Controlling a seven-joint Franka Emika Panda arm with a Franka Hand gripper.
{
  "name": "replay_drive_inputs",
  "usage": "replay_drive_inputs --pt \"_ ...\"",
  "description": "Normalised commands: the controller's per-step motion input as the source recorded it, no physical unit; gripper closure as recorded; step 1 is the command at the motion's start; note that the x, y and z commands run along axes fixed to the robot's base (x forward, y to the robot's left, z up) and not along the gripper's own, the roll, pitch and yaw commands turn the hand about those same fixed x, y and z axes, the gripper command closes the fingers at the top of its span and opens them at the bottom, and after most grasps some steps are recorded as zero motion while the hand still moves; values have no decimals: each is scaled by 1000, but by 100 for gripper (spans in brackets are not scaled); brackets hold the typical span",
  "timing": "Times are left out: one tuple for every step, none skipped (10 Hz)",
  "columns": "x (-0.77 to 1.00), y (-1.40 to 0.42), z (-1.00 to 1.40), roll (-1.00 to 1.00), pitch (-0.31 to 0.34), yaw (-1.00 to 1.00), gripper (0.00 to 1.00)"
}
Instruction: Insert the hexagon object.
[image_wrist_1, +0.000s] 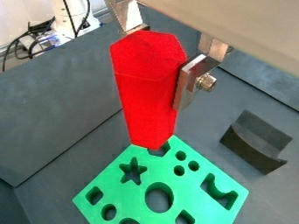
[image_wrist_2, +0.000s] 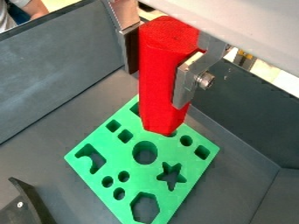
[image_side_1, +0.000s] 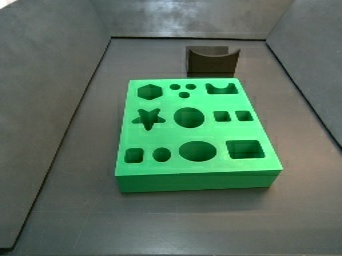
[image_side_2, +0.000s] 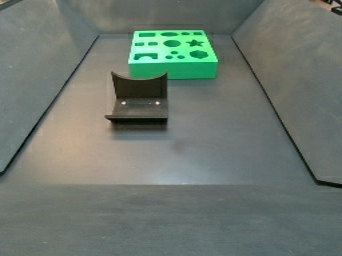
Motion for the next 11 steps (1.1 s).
replay_drive_inputs --pt "0 600 -963 -83 0 317 100" --pt "0 523 -860 -137 0 243 100" --pt "0 483 -803 -179 0 203 100" --pt "0 357 -860 -151 -19 200 100" --pt "-103 89 -894 11 -109 100 100" --pt "-140 49 -840 66 -101 54 100" --pt "-189 40 -789 60 -99 34 100" --pt "-220 83 -720 27 -99 37 100" --pt "-83 137 -654 0 -51 89 100" --pt "0 29 -554 -24 -29 114 100" --pt "0 3 -431 -31 0 66 100"
